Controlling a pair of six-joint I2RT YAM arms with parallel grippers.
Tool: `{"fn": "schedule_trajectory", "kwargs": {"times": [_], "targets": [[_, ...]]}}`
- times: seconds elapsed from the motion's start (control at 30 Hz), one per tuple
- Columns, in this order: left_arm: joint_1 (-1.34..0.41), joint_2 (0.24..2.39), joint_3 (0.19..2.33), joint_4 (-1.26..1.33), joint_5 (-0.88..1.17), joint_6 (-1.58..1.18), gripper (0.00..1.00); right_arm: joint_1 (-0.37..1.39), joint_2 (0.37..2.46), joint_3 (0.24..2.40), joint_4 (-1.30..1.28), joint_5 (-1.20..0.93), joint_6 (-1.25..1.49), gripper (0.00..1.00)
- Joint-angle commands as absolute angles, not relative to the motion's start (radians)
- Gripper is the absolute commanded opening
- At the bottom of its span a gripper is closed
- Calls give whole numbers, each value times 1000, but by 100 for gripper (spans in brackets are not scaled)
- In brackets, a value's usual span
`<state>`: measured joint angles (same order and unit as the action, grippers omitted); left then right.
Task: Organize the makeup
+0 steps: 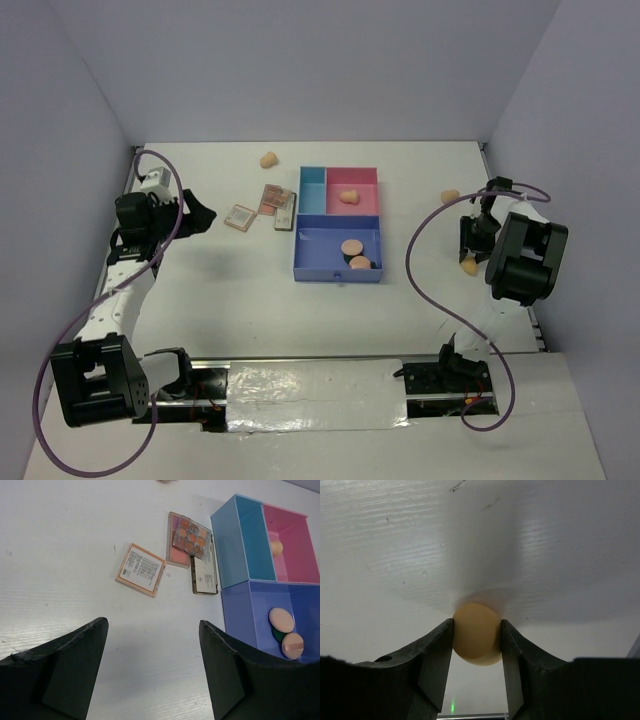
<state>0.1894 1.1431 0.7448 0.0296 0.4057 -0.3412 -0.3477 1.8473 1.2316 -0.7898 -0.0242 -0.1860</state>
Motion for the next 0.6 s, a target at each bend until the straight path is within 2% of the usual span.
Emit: {"fn": "schedule_trajectory", "kwargs": {"times": [0.0,0.1,0.2,0.23,0.3,0.43,0.57], "targets": [[196,1149,762,78,437,-324,85,-353,1867,1236,-753,-46,-183,47],[196,1154,762,81,445,-324,85,-354,1861,1233,-733,-44,-186,40],[198,1152,761,84,448,-321,85,-354,1842,1223,-723,-57,-201,28],[196,1151,761,84,452,-319,85,-353,1836,1220,-719,-60,-209,20],[198,1146,758,87,456,-314,85,-353,1818,1216,-721,-83,-239,12],[199,1124,742,123,482,-305,86,-353,1744,1249,-759,-231,-328,4],[198,1108,726,144,494,-301,85,-328,1701,1337,-863,-472,-451,3]]}}
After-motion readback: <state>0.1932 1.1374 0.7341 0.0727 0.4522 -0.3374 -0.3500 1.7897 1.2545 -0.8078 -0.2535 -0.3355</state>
